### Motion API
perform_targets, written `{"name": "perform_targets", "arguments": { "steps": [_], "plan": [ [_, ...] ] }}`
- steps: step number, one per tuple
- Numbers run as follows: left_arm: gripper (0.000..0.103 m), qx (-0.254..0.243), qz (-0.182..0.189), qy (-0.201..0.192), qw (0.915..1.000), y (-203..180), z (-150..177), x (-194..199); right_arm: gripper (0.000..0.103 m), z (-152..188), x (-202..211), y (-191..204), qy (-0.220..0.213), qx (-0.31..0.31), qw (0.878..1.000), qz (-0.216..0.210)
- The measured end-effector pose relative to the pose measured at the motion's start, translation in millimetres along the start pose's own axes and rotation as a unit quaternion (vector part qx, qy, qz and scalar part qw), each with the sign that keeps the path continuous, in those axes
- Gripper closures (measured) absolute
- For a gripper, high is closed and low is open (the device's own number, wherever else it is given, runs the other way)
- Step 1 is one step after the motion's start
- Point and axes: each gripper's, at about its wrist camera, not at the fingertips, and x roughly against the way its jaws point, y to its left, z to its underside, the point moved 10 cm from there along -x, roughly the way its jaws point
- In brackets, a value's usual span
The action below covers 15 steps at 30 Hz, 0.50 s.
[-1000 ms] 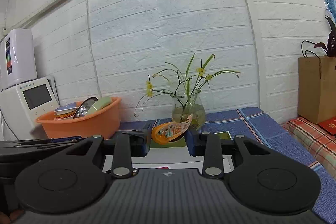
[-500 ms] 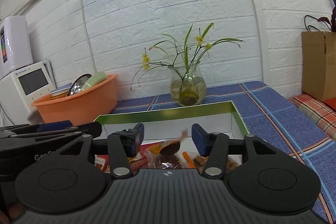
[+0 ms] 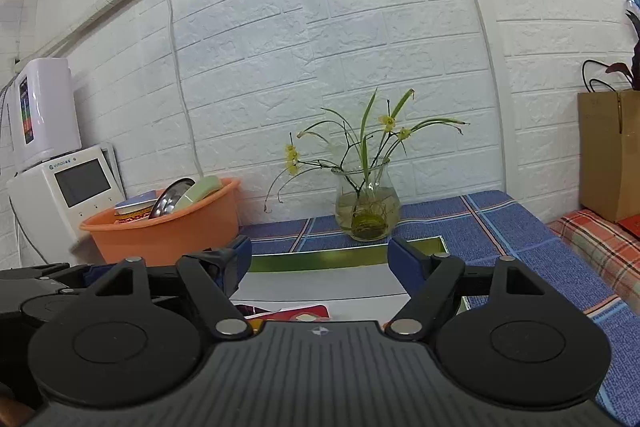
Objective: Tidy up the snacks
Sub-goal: 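Lower both yolk cakes into the green box and open both grippers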
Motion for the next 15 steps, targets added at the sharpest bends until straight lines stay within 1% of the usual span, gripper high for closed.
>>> {"name": "perform_targets", "arguments": {
  "steps": [4, 10, 13, 15],
  "plan": [
    [0.037, -0.002, -0.002, 0.005, 1.0, 0.8, 0.3, 0.7, 0.0, -1.7, 2.4, 1.4, -0.001, 0.011, 1.0, 0.01],
    [0.037, -0.005, -0.009, 0.01, 0.9999, 8.3, -1.1, 5.2, 0.0, -7.5, 7.3, -1.8, -0.004, 0.009, 1.0, 0.017],
    [0.037, -0.005, -0.015, 0.008, 0.9998, 22.6, -4.8, 21.7, 0.0, -12.5, 16.8, 1.1, 0.002, 0.011, 1.0, 0.02],
    [0.036, -0.009, -0.016, 0.001, 0.9998, 37.0, -3.3, 39.5, 0.0, -11.9, 27.4, 5.7, 0.013, 0.009, 1.0, 0.008]
  ]
}}
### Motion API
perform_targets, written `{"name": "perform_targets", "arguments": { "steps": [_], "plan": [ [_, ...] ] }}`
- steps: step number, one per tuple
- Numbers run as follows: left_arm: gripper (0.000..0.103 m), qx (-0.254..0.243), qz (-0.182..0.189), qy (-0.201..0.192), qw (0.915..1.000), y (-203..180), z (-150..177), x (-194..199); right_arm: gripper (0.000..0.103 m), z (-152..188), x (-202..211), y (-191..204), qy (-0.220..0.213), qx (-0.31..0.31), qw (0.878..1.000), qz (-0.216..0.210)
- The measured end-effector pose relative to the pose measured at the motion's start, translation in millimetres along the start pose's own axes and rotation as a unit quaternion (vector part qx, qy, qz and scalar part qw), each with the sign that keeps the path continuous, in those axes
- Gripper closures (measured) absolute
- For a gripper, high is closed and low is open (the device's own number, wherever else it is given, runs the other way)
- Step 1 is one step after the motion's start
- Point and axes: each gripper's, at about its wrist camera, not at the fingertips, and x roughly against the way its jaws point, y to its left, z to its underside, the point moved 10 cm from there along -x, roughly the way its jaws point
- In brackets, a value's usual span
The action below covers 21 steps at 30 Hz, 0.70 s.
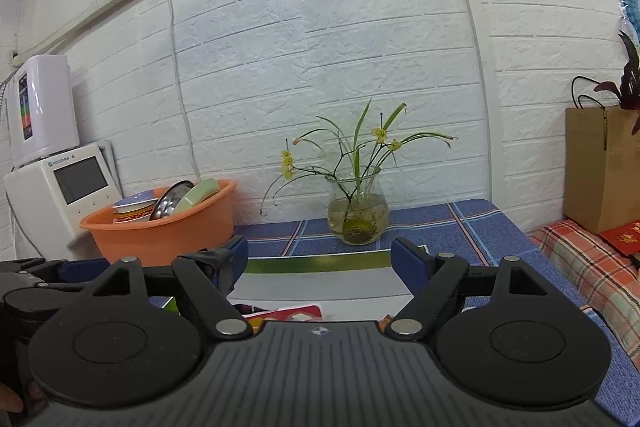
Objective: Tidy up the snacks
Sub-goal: 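Lower both yolk cakes into the green box and open both grippers, then grasp the red candy pack with the left gripper while the right grasps the orange chip bag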
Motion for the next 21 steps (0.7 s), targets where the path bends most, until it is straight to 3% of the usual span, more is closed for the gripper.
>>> {"name": "perform_targets", "arguments": {
  "steps": [4, 10, 16, 21],
  "plan": [
    [0.035, -0.038, -0.015, 0.011, 0.9991, 33.0, 17.3, 27.4, 0.0, 17.2, 25.1, 13.0, 0.056, -0.02, 0.996, -0.066],
    [0.035, 0.0, -0.028, 0.029, 0.9992, 86.1, 57.1, 58.3, 0.0, 56.5, 74.6, 24.3, 0.098, 0.008, 0.99, -0.104],
    [0.035, 0.032, 0.002, 0.075, 0.9967, 88.8, 92.7, 40.7, 0.0, 87.9, 101.9, 7.7, 0.113, 0.024, 0.992, -0.059],
    [0.035, -0.035, 0.057, 0.077, 0.9948, 53.5, 103.6, 16.0, 0.0, 99.6, 114.6, -28.6, 0.113, -0.041, 0.992, 0.042]
  ]
}}
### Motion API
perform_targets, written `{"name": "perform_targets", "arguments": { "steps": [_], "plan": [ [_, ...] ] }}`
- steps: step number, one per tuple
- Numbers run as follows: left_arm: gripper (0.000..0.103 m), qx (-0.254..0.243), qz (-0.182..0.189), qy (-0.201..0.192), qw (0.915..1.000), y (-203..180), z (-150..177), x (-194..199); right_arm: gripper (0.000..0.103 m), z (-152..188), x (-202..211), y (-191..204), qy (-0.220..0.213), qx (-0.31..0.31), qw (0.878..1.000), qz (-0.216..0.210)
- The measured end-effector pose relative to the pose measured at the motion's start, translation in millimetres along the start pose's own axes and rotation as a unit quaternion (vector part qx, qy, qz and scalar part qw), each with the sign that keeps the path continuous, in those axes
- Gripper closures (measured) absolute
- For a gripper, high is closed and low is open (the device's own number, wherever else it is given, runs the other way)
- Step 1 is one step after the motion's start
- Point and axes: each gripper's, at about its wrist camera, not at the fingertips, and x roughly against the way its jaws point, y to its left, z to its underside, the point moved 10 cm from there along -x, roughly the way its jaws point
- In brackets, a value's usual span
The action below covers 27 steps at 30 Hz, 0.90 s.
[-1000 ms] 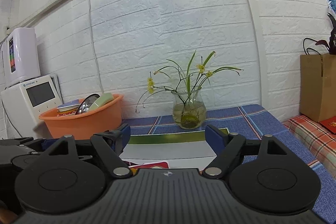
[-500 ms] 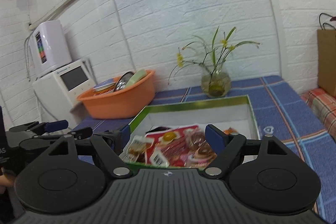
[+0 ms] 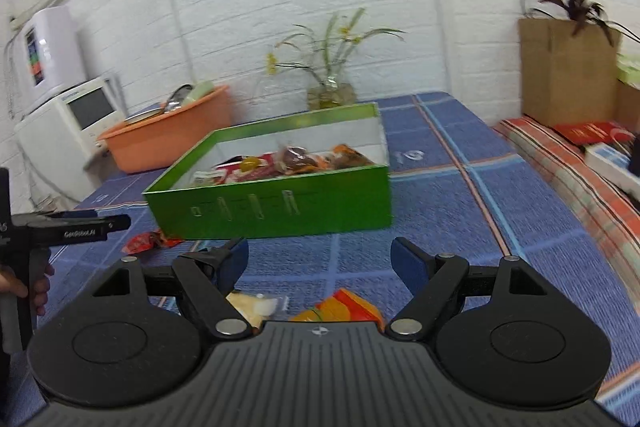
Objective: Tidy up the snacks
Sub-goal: 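Grasp the red candy pack with the left gripper while the right grasps the orange chip bag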
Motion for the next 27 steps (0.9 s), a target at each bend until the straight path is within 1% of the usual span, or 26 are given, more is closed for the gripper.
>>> {"name": "perform_targets", "arguments": {
  "steps": [1, 3, 5, 6, 8, 10, 11, 12, 13, 14, 15, 16, 17, 18, 19, 20, 21, 22, 23, 24, 26, 27],
  "plan": [
    [0.035, -0.012, 0.013, 0.004, 0.9998, -6.2, 1.4, -6.6, 0.0, 5.2, 1.2, -5.1, 0.006, -0.019, 1.0, 0.013],
    [0.033, -0.031, 0.029, 0.024, 0.9988, -14.4, 6.0, -21.2, 0.0, 17.4, 1.8, -6.8, 0.019, -0.046, 0.999, 0.016],
    [0.032, -0.04, 0.056, 0.026, 0.9973, -20.3, 7.4, -30.2, 0.0, 28.5, -3.2, -2.2, 0.038, -0.054, 0.998, 0.015],
    [0.029, -0.043, 0.062, 0.038, 0.9964, -21.4, 9.1, -35.9, 0.0, 34.1, -6.5, -1.2, 0.047, -0.056, 0.997, 0.02],
    [0.025, -0.046, 0.08, 0.059, 0.994, -23.4, 14.0, -44.7, 0.0, 45.2, -15.2, -1.0, 0.067, -0.059, 0.995, 0.037],
    [0.009, -0.044, 0.079, 0.058, 0.9942, -21.2, 15.0, -51.0, 0.0, 50.8, -23.0, -0.9, 0.076, -0.072, 0.994, 0.038],
    [0.006, -0.041, 0.078, 0.057, 0.9945, -18.9, 15.5, -53.1, 0.0, 53.0, -24.7, -1.4, 0.078, -0.078, 0.993, 0.033],
    [0.006, -0.03, 0.089, 0.061, 0.9937, -18.1, 16.2, -54.6, 0.0, 52.9, -24.6, -1.4, 0.073, -0.074, 0.994, 0.036],
    [0.006, -0.01, 0.109, 0.073, 0.9913, -17.2, 18.2, -55.9, 0.0, 52.7, -25.5, -2.3, 0.072, -0.07, 0.994, 0.042],
    [0.007, -0.007, 0.118, 0.071, 0.9905, -17.6, 18.8, -53.8, 0.0, 52.6, -25.9, -3.1, 0.07, -0.066, 0.994, 0.043],
    [0.007, -0.019, 0.12, 0.072, 0.9899, -20.1, 20.6, -50.6, 0.0, 53.2, -25.4, -3.0, 0.069, -0.061, 0.995, 0.039],
    [0.007, -0.02, 0.131, 0.075, 0.9883, -23.2, 21.9, -46.9, 0.0, 53.5, -24.8, -2.4, 0.068, -0.058, 0.995, 0.034],
    [0.007, -0.028, 0.136, 0.078, 0.9872, -26.5, 23.3, -42.7, 0.0, 53.8, -24.0, -0.7, 0.069, -0.057, 0.996, 0.022],
    [0.01, -0.031, 0.14, 0.079, 0.9866, -29.5, 25.3, -38.4, 0.0, 53.8, -23.1, 0.4, 0.071, -0.055, 0.996, 0.016],
    [0.011, -0.034, 0.141, 0.079, 0.9863, -32.0, 26.8, -34.5, 0.002, 53.9, -22.1, 1.2, 0.072, -0.047, 0.996, 0.015],
    [0.015, -0.033, 0.141, 0.077, 0.9864, -33.1, 28.3, -30.8, 0.015, 53.6, -20.5, 1.9, 0.073, -0.037, 0.997, 0.015],
    [0.028, -0.029, 0.142, 0.075, 0.9866, -33.9, 28.9, -27.6, 0.027, 54.3, -19.2, 0.9, 0.074, -0.03, 0.997, 0.019],
    [0.036, -0.023, 0.144, 0.074, 0.9866, -34.1, 28.7, -23.6, 0.029, 54.5, -17.5, -0.6, 0.073, -0.028, 0.997, 0.018],
    [0.05, -0.014, 0.146, 0.077, 0.9862, -33.6, 28.8, -20.9, 0.034, 55.3, -15.7, -2.1, 0.073, -0.028, 0.997, 0.014],
    [0.057, -0.007, 0.144, 0.081, 0.9862, -32.6, 29.5, -18.0, 0.037, 55.5, -13.8, -3.4, 0.072, -0.027, 0.997, 0.011],
    [0.066, -0.01, 0.145, 0.088, 0.9855, -34.2, 31.8, -9.8, 0.052, 55.9, -9.4, -5.1, 0.07, -0.026, 0.997, 0.009],
    [0.069, -0.01, 0.15, 0.092, 0.9844, -35.4, 34.6, -4.3, 0.057, 55.8, -7.3, -6.1, 0.069, -0.026, 0.997, 0.008]
  ]
}}
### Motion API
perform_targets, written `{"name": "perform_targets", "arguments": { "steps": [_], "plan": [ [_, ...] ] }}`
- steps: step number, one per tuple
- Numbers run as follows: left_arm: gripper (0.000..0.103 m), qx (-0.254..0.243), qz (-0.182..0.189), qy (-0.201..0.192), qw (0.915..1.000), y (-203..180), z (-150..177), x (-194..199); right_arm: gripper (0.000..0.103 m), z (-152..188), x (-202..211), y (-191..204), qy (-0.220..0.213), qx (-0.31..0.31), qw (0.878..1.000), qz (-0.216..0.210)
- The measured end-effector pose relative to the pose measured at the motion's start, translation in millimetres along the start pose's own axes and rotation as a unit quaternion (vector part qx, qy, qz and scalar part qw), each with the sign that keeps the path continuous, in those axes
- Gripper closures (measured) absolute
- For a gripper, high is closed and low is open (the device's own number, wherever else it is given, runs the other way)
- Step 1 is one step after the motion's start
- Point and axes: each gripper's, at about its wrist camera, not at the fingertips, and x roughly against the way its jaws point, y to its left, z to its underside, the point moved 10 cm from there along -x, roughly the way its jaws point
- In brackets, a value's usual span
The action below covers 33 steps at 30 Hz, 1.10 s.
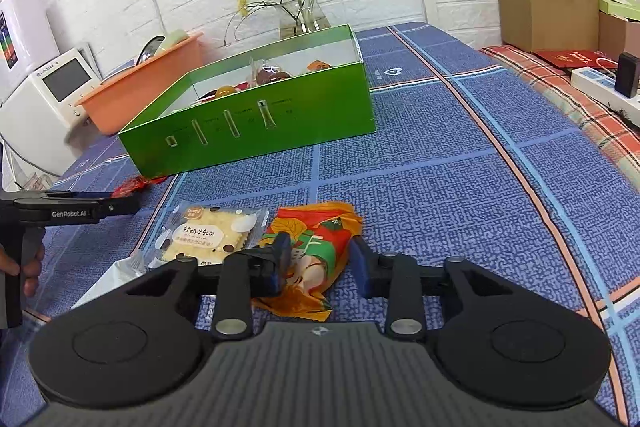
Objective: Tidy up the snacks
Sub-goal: 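Grasp the red candy pack with the left gripper while the right grasps the orange chip bag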
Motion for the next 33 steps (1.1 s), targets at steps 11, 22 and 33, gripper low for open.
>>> {"name": "perform_targets", "arguments": {
  "steps": [11, 22, 33],
  "plan": [
    [0.014, 0.086, -0.078, -0.095, 0.9887, 28.6, -12.3, 56.1, 0.0, -10.5, 28.2, -7.2, -0.07, -0.029, 0.997, -0.011],
    [0.014, 0.085, -0.097, -0.004, 0.9916, 11.7, -21.4, -32.6, 0.0, 8.9, 0.3, 10.6, 0.009, 0.033, 0.999, 0.021],
    [0.047, 0.024, -0.046, -0.009, 0.9986, -27.3, -6.4, -13.5, 0.01, 11.8, 5.1, 9.0, -0.003, 0.085, 0.996, 0.015]
  ]
}}
